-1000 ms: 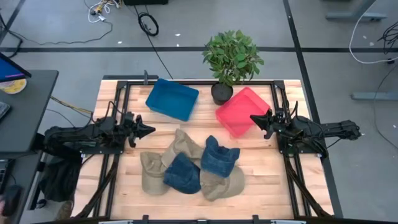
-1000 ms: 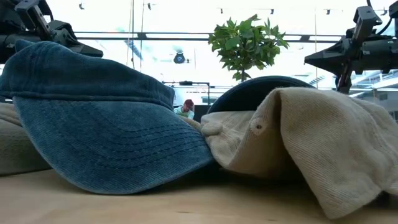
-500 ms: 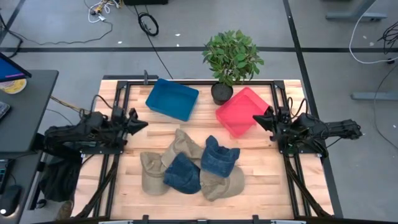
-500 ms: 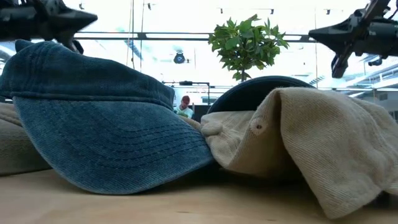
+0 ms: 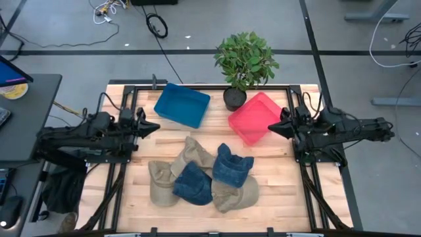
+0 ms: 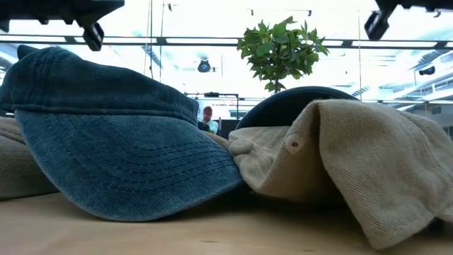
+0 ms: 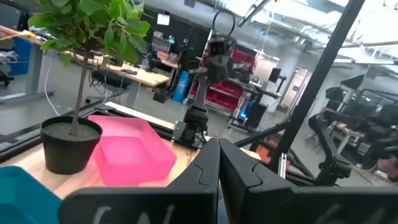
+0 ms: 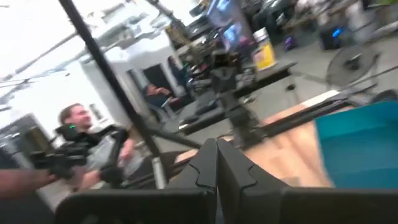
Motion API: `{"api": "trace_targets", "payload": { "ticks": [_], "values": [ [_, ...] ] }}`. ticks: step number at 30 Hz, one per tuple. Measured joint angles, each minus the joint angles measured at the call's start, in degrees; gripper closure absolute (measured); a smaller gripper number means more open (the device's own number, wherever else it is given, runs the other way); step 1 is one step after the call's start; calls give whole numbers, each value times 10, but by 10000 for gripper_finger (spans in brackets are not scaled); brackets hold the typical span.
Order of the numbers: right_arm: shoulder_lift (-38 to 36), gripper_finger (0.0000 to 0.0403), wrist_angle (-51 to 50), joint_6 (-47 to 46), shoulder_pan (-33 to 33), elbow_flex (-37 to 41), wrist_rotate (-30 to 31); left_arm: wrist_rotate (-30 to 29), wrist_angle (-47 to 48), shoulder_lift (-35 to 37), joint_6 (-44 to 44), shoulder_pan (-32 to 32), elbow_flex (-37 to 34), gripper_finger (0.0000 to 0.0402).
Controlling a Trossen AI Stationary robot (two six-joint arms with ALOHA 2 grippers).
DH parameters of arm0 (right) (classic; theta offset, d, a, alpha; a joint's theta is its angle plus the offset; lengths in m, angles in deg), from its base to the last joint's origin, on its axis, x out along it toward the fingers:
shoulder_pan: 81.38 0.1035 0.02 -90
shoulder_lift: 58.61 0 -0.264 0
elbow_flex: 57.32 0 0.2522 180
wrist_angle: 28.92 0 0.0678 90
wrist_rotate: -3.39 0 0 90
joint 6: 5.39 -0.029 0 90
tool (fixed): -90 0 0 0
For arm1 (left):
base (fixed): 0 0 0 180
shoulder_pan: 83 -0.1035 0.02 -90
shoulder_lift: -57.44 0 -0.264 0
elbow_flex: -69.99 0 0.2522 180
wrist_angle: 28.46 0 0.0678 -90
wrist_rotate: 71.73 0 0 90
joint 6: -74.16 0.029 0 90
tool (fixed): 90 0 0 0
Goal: Pick & Place hat
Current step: Put the right blue cap into the red bin
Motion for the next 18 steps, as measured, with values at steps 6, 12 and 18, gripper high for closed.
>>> {"api": "trace_targets", "payload": {
  "ticks": [6, 12, 18],
  "values": [
    [91, 393, -25, -227, 0, -78, -81, 0, -1, -67, -25, 0, 77, 396],
    [180, 363, 30, -225, 1, -83, -195, -2, -2, -123, 60, 0, 144, 396],
    [263, 310, 126, -219, -9, -84, -212, -16, -2, -150, 71, 0, 164, 396]
  ]
}}
